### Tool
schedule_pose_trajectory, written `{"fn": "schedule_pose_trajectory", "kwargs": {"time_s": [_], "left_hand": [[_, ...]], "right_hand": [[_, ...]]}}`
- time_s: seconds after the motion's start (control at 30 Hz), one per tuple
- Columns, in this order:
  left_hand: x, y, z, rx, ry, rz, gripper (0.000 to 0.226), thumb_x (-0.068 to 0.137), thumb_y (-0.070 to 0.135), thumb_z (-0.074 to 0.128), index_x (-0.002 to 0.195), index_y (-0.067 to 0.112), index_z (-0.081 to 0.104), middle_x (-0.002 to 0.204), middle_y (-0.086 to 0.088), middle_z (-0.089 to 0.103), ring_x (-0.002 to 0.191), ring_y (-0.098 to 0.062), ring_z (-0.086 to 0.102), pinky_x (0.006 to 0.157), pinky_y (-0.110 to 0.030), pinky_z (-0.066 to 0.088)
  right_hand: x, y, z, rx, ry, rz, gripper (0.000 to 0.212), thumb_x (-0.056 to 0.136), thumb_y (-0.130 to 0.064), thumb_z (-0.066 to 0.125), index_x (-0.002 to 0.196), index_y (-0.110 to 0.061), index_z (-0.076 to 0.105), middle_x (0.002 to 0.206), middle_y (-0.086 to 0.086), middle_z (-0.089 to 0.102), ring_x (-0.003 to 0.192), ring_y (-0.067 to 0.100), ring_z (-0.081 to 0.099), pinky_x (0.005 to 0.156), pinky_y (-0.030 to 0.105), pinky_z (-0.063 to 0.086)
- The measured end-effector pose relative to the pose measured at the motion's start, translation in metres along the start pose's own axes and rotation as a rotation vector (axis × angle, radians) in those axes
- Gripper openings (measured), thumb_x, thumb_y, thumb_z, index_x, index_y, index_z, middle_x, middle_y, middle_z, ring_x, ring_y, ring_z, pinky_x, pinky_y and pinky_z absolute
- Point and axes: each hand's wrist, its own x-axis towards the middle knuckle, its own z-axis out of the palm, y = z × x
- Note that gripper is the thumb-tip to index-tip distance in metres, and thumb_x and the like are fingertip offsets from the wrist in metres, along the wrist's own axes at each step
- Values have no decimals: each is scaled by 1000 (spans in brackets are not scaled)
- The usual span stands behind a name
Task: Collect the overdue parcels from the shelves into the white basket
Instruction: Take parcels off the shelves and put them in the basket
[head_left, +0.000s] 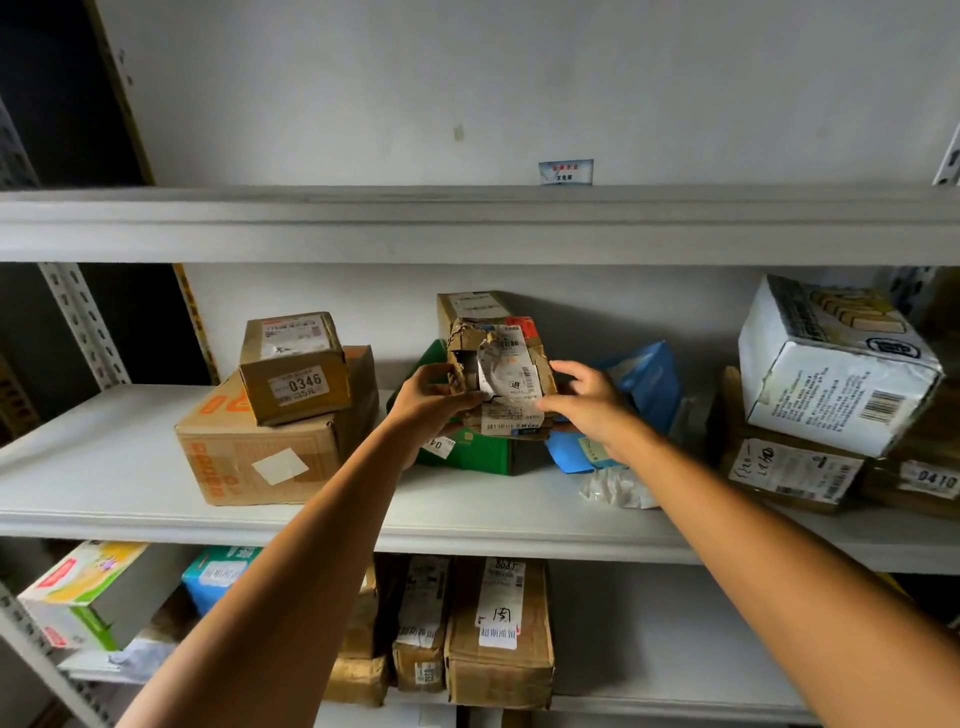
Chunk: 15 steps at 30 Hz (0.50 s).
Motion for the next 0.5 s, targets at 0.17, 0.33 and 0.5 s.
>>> {"fn": "schedule_pose_trajectory", "kwargs": {"time_s": [0.17, 0.33, 0.5], "left_hand": [[-11, -2, 2, 27, -4, 8, 65, 81, 12, 79, 139, 18, 49, 122, -9, 67, 103, -21, 67, 87, -37, 58], [-22, 0, 2, 99, 9, 5, 65, 83, 15, 78, 141, 19, 49, 129, -9, 64, 114, -26, 62, 86, -38, 56], [-33, 3, 0, 293, 37, 38, 61, 84, 20, 78, 139, 18, 52, 129, -9, 63, 109, -23, 60, 86, -39, 57]], "right_hand": [[-7, 3, 0, -30, -9, 21, 71, 87, -14, 71, 148, -24, 37, 141, 9, 52, 113, 22, 60, 92, 40, 56], [-14, 2, -3, -69, 16, 15, 71, 88, -19, 71, 149, -20, 35, 143, 11, 49, 107, 20, 60, 80, 30, 56], [-19, 4, -17, -231, 40, -6, 59, 87, -24, 71, 140, -18, 47, 137, 10, 56, 115, 22, 58, 98, 42, 52]]}}
